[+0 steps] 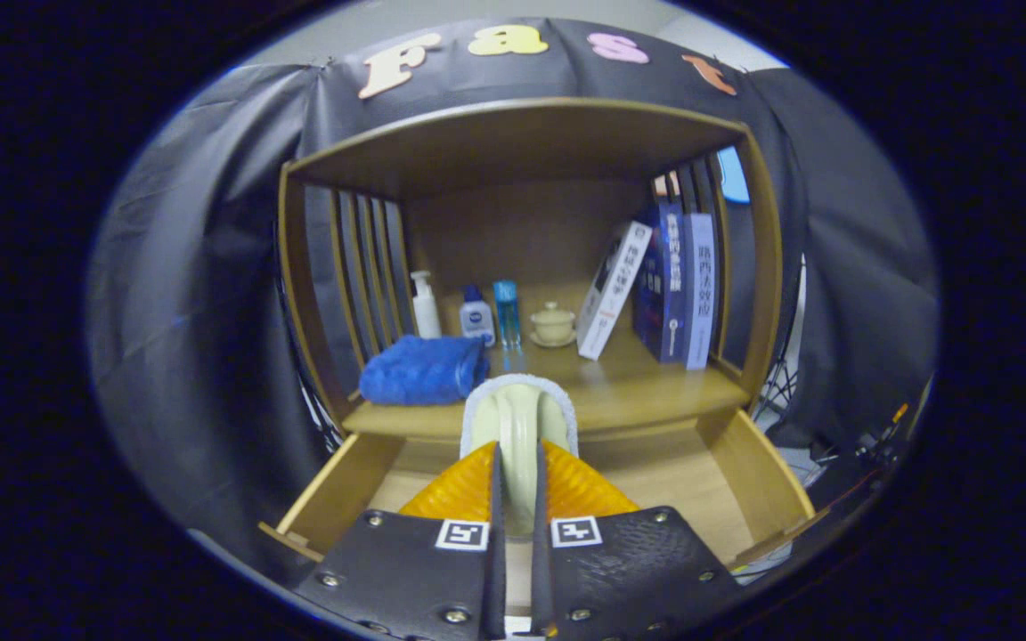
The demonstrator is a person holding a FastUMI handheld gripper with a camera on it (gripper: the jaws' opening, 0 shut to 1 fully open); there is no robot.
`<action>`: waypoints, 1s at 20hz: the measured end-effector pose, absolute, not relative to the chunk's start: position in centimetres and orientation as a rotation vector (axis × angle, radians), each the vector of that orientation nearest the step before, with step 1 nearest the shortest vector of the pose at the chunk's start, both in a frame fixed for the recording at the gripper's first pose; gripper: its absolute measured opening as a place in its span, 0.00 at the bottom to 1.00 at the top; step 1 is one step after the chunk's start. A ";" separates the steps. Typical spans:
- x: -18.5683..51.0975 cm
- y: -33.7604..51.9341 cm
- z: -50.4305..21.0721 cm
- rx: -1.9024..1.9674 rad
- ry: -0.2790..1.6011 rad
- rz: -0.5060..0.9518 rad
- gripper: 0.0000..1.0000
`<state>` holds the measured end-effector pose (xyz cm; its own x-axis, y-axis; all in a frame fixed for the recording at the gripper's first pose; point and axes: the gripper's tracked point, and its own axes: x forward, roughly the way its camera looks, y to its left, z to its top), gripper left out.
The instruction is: Pull open the drawer, take out the items inside it, and place them on the countertop above the cabinet.
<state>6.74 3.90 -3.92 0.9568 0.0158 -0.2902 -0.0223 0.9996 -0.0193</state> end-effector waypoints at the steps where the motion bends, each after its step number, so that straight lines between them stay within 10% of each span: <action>1: 6.6 4.4 -2.5 -0.022 0.272 0.026 0.11; 20: 17.8 3.0 3.8 -0.031 0.188 -0.029 0.12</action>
<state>17.81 3.01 3.79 0.9820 -0.0315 -0.1862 0.0257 0.9991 -0.0339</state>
